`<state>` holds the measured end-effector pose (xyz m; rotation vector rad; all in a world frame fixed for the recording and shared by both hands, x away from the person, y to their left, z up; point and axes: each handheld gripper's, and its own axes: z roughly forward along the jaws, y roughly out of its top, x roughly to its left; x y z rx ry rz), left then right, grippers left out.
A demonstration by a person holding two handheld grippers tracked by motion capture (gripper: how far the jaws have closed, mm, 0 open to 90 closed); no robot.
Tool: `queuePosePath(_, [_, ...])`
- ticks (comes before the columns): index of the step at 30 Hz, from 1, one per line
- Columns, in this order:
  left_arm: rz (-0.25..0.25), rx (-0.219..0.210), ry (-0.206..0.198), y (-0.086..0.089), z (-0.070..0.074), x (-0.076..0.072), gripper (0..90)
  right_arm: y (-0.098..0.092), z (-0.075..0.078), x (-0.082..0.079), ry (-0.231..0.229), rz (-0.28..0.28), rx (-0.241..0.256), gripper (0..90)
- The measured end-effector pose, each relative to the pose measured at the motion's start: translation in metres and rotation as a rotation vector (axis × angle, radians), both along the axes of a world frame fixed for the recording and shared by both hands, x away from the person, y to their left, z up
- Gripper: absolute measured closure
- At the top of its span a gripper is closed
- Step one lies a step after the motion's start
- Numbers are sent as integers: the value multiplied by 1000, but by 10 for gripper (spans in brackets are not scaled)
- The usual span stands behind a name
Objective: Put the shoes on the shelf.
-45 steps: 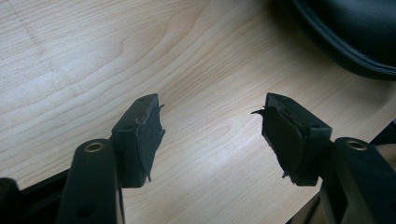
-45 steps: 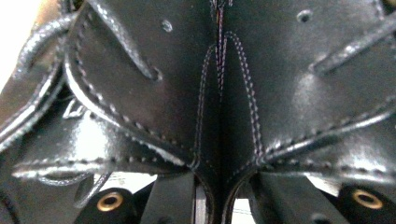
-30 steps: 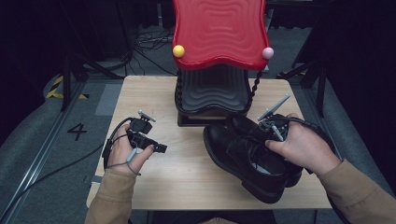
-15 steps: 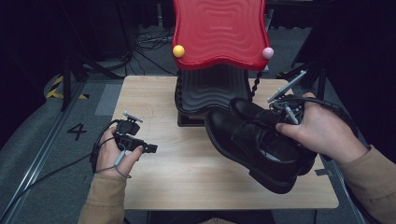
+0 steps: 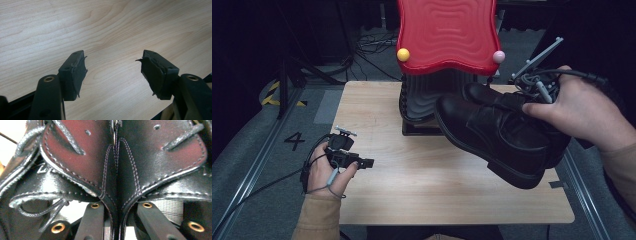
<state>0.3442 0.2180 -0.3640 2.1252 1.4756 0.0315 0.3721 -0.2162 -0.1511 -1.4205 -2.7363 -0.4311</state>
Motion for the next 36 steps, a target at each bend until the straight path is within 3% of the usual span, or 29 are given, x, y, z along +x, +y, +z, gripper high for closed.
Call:
queuePosePath(7, [-4,1,-4,2,-2,-3,361,5,32,3,-14,-1,-1,815])
queuePosePath(14, [5,0,1,6,-4,-6,359,18,60,10,25,9,-13,815])
queuePosePath(19, [20,-10,9,11,-7,-6,359,23,80,9,12,20,-11,815])
queuePosePath(25, [17,-14,9,10,-7,-5,359,32,105,20,-51,-12,33,816])
queuePosePath(36, [14,-33,7,13,-8,-2,359,41,126,63,-159,-136,35,816])
